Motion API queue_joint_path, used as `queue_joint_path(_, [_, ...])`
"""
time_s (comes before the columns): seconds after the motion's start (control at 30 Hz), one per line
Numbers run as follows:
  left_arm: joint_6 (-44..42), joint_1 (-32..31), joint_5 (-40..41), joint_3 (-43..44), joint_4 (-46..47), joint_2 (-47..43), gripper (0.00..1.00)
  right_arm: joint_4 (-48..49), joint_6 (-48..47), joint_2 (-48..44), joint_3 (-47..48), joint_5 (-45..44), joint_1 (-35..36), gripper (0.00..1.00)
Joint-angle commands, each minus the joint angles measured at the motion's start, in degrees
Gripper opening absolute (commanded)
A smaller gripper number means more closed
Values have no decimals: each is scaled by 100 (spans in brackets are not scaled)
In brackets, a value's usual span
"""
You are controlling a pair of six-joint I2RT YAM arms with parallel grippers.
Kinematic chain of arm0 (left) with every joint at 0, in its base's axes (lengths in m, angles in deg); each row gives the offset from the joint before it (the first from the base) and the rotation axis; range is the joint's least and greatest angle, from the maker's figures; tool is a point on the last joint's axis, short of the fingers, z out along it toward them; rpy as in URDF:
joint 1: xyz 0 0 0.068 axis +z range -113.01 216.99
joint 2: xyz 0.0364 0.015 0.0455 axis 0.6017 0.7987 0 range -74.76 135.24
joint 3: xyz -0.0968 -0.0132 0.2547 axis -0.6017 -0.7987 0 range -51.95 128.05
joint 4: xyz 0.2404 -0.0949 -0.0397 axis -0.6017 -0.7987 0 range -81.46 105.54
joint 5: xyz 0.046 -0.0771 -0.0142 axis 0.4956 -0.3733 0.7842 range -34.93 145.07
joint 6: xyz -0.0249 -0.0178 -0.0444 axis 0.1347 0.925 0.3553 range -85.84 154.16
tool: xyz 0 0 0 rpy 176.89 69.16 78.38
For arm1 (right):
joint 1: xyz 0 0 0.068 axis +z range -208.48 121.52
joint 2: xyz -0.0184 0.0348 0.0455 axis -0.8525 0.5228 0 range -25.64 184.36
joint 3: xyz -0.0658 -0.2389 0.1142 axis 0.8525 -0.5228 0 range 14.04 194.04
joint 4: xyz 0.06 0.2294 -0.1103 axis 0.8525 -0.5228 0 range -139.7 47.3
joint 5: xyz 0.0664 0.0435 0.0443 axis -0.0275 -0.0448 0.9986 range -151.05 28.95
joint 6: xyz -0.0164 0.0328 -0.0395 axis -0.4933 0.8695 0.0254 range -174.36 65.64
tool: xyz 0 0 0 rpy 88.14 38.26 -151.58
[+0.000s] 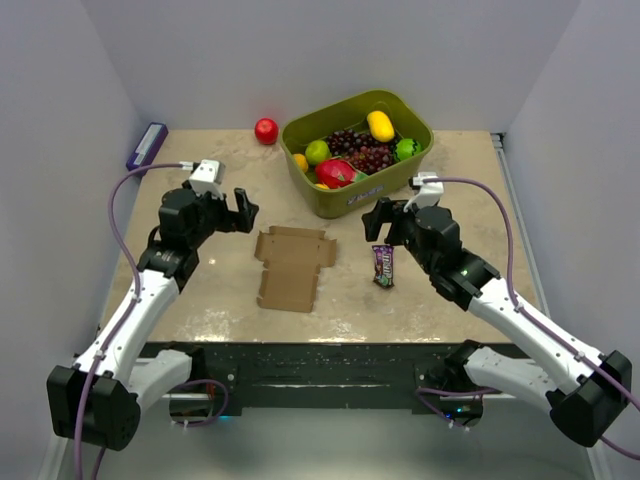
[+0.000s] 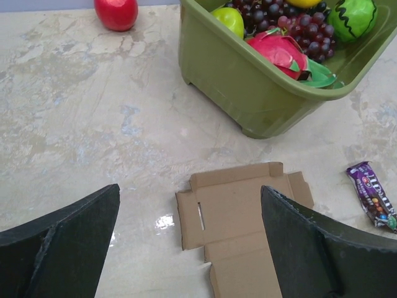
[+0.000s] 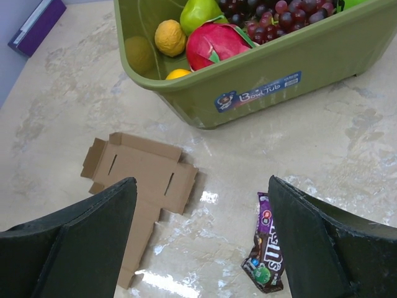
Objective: Fold the paper box
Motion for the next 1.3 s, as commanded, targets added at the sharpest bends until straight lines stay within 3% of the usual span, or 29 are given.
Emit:
queue_joint_path(0.0, [-307, -14, 54, 20, -121, 307, 99, 15, 180, -114, -19, 51, -25, 89])
queue_joint_path(0.2, [-606, -14, 204, 572, -1060, 1528, 98, 59, 426, -167, -143, 280, -16, 88])
queue_joint_path(0.5, [-632, -14, -254, 837, -1133, 2514, 95, -196, 444, -316, -125, 192, -16, 88])
queue_joint_path(0.63, [-589, -23, -543, 855, -1168, 2847, 80, -161, 417, -299, -161, 183, -16, 88])
queue_joint_path(0.8, [-562, -31, -650, 995, -1194, 3331, 70, -99, 374, -185, -152, 227, -16, 88])
queue_joint_path(0.87, [-536, -31, -693, 1048, -1151, 3471, 60, -38, 356, -141, -161, 253, -16, 88])
queue_joint_path(1.0, [-483, -31, -851, 1040, -1071, 3551, 51, 138, 330, -71, -213, 419, -8, 88])
queue_joint_path(1.07, [-431, -49, -895, 987, -984, 3508, 42, 322, 330, -27, -257, 517, -16, 88])
queue_joint_path(1.27, [-404, -163, -842, 1022, -1036, 3771, 36, 349, 312, 202, -160, 754, -16, 87])
